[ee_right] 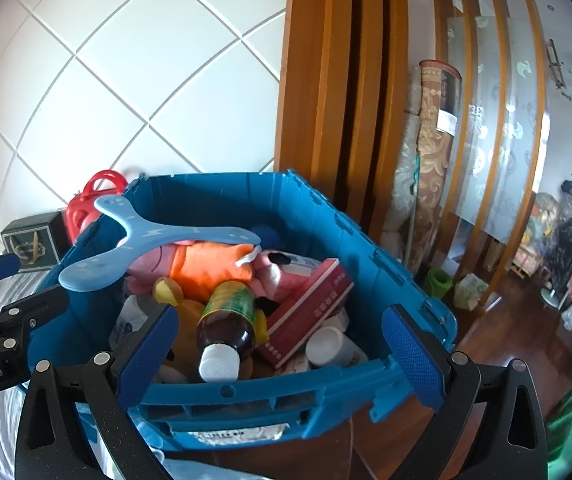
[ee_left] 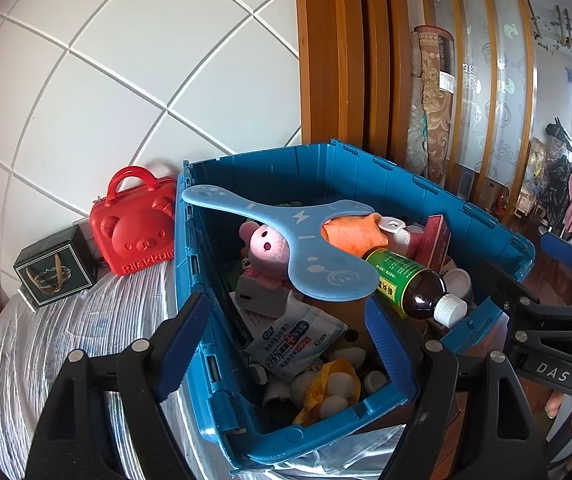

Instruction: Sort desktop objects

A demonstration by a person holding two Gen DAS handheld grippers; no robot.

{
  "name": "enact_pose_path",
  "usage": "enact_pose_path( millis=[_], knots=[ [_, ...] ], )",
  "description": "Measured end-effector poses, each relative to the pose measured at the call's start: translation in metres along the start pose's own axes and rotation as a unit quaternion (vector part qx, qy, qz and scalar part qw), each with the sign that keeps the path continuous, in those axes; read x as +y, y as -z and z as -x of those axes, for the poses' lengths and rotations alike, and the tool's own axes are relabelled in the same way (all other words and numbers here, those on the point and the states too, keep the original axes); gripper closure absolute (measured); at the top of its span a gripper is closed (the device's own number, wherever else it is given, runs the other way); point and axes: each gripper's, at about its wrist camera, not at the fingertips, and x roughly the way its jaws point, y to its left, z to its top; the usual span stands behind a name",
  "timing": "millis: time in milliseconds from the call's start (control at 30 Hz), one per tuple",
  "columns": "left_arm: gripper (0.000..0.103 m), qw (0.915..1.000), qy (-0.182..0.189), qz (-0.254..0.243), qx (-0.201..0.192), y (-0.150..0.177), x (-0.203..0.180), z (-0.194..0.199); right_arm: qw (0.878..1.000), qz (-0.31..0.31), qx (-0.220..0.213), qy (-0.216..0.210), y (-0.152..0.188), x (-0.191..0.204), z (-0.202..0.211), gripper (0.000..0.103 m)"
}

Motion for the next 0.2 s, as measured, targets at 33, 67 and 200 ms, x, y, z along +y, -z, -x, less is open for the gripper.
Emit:
enact_pose_path(
  millis=[33,67,200],
  knots=[
    [0.023,1.0,-0.001,0.002,0.0,-0.0002,0.0,-0.0006,1.0,0.0,0.0,0.0,0.0001,-0.0002,-0.0004,0.0],
    [0.023,1.0,-0.001,0.005,0.001,-0.0003,0.0007,-0.001,1.0,0.0,0.001,0.0,0.0,-0.0005,-0.0009,0.0],
    [0.023,1.0,0.002,0.005,0.0,-0.0012,0.0002,-0.0023,1.0,-0.001,0.001,0.001,-0.0001,-0.002,-0.0025,0.0]
  ],
)
